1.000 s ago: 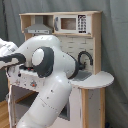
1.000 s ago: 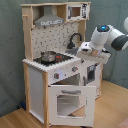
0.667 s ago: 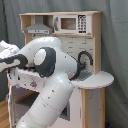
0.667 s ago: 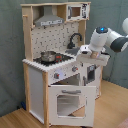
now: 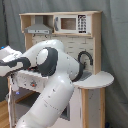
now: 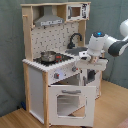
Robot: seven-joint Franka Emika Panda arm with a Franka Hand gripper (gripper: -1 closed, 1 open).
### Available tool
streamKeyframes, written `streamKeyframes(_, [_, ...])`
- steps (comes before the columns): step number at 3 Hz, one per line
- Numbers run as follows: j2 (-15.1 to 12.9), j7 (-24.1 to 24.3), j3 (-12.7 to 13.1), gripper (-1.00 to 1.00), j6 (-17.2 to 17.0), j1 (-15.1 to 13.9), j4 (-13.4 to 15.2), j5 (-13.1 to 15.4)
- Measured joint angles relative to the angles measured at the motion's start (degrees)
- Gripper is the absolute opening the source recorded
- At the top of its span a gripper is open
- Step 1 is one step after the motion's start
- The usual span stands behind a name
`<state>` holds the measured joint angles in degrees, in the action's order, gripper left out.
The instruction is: Play with the kitchen
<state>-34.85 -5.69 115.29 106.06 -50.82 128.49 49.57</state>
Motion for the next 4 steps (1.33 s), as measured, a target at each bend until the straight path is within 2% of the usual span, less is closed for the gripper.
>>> streamKeyframes(1, [-1.0,-3.4,-3.2,1.00,2.7,0.8,1.2,-1.4])
streamKeyframes(2, [-3.3,-7.1,-6.6,1.00,3.6,1.6,1.9,-2.4])
streamKeyframes(3, [-6.8,-9.0,-10.6,1.00,3.6,3.5,2.2,-2.4])
streamKeyframes(4, [-9.5,-9.0,-13.9,1.00,3.6,6.9,2.2,-2.4])
